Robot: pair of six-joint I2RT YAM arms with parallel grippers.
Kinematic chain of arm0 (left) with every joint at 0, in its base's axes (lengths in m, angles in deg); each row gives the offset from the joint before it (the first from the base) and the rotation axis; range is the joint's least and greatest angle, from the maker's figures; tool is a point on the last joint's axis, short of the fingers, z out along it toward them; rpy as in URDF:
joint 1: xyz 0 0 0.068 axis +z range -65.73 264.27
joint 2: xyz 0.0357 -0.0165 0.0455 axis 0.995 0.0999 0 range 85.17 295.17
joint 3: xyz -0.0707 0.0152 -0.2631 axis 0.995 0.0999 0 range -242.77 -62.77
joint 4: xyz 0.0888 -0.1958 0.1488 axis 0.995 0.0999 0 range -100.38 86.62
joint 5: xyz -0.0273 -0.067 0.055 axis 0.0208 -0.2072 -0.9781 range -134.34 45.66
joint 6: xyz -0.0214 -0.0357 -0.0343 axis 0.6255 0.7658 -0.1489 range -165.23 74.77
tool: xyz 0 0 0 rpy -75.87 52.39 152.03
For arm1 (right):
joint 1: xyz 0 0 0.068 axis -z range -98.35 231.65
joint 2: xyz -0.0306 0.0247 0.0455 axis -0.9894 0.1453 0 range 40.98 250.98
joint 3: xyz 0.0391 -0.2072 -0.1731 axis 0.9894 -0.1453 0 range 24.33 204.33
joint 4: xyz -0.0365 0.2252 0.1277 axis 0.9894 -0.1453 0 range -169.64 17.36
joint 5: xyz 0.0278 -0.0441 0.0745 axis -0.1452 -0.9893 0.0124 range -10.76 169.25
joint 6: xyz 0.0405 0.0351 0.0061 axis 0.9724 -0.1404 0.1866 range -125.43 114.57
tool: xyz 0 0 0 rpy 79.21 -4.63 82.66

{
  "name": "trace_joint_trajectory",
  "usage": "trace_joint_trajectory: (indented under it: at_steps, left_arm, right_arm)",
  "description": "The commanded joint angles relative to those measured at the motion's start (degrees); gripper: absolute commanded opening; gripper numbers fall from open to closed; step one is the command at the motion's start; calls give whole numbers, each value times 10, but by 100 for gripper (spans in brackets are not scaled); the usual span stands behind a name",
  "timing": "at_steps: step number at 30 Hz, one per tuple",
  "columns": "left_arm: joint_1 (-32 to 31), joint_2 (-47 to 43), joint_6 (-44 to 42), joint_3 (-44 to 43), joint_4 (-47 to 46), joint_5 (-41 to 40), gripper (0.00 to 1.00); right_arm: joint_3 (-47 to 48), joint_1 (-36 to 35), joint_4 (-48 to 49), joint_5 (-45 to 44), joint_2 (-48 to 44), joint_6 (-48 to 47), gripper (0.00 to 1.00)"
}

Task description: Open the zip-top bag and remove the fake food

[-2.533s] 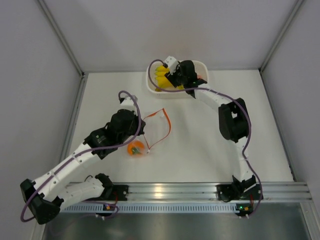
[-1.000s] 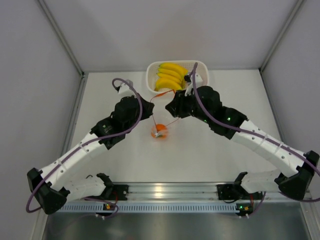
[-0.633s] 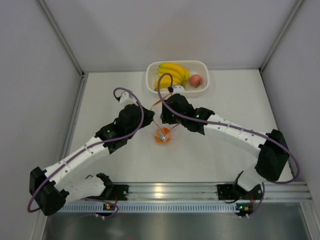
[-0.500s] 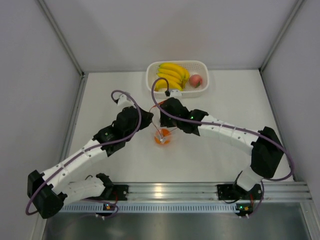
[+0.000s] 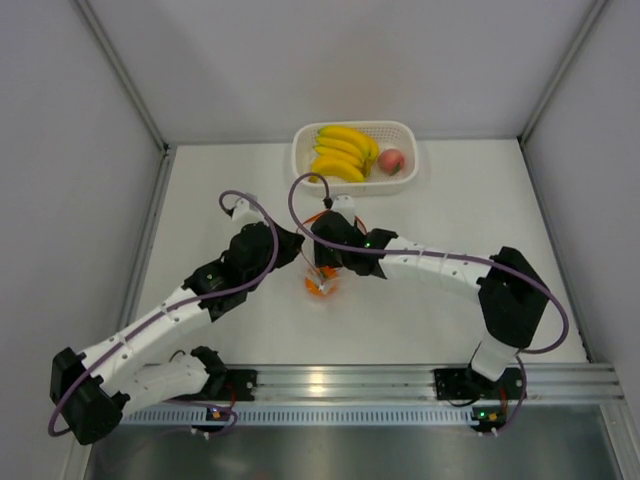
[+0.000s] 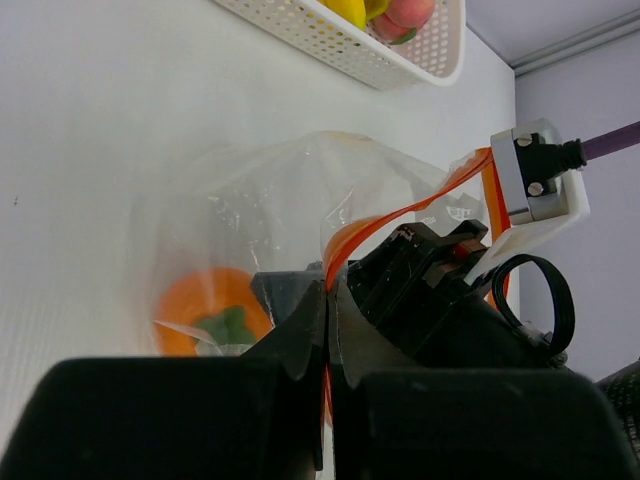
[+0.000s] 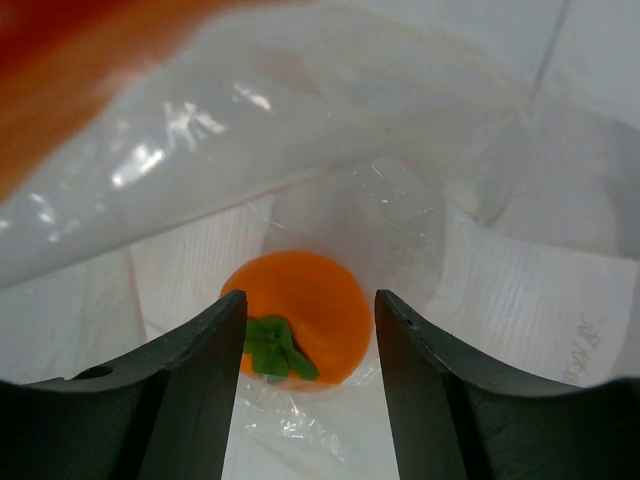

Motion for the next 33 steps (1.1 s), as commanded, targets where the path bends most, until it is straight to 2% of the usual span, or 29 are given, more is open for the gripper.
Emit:
trace_joint_trajectory:
  at_steps: [1,5,9,18,20,22,31,33]
  left_arm:
    - [1,-19,5,13,-23,-19,0]
    - [1,-24,1,24,-23,-35,0]
    - [1,-24,4,38,-23,-36,0]
    - [1,-33,-4,57,-23,-15,0]
    - [1,-36,-6,60,-24,-13,0]
    - [1,-39,-10,64,-23,-11,0]
    - [1,-39,-20,75,-23,-1,0]
    - [1,-40,-23,77,-24,0,0]
  right_arm:
    - [-23,-20,26,12,4,17,55]
    - [-55,-25,53,59,6,26,63]
    - [-70,-34,69,67,21,33,70]
    - [-67,-30,121,30,35,57,74]
    - [-55,-27,117,43,54,58,83]
    - [-30,-27,98,44,74,53,87]
    - [-20,-9,113,44,139,49,89]
    - [-17,-5,105,36,145,43,87]
